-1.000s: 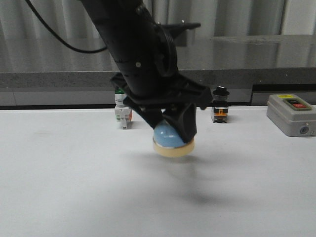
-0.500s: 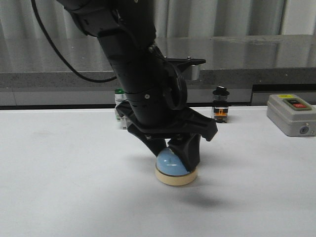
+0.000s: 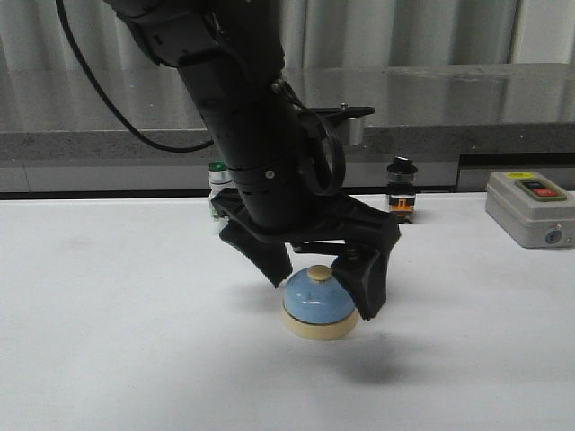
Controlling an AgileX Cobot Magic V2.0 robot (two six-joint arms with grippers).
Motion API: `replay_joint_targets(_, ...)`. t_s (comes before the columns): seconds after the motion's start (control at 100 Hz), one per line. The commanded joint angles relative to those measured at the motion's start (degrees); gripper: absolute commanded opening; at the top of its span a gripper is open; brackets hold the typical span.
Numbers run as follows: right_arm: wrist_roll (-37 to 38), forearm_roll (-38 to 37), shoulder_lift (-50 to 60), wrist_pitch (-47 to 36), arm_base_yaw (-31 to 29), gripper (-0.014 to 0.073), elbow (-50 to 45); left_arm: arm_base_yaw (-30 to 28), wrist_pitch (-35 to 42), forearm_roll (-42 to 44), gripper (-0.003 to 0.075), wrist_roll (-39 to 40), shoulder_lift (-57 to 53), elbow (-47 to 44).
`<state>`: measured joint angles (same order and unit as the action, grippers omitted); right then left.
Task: Place and press bell with both arms
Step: 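Open the left gripper and lift it away from the bell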
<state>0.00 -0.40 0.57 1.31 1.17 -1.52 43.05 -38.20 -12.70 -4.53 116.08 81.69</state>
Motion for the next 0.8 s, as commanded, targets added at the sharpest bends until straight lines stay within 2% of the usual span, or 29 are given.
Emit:
replay_joint_targets(0.0, -0.38, -0.53, 1.04, -4.8, -0.34, -0.006, 0.86, 0.53, 1.29, -1.12, 0.068, -0.03, -5.0, 1.73)
replay_joint_targets(0.4, -0.38, -0.53, 1.04, -4.8, -0.34, -0.006, 0.86, -3.09, 1.96, -0.02, 0.068, 0.46, -19.92, 1.51)
replay_joint_targets(0.57, -0.38, -0.53, 1.04, -4.8, -0.34, -0.006, 0.86, -7.5, 2.21, 0.2, 0.068, 0.46, -26.54, -0.6)
replay_joint_targets(0.79, -0.38, -0.53, 1.04, -4.8, -0.34, -0.006, 0.86, -15.05, 5.34, 0.2, 0.068, 0.59, -36.76, -9.01)
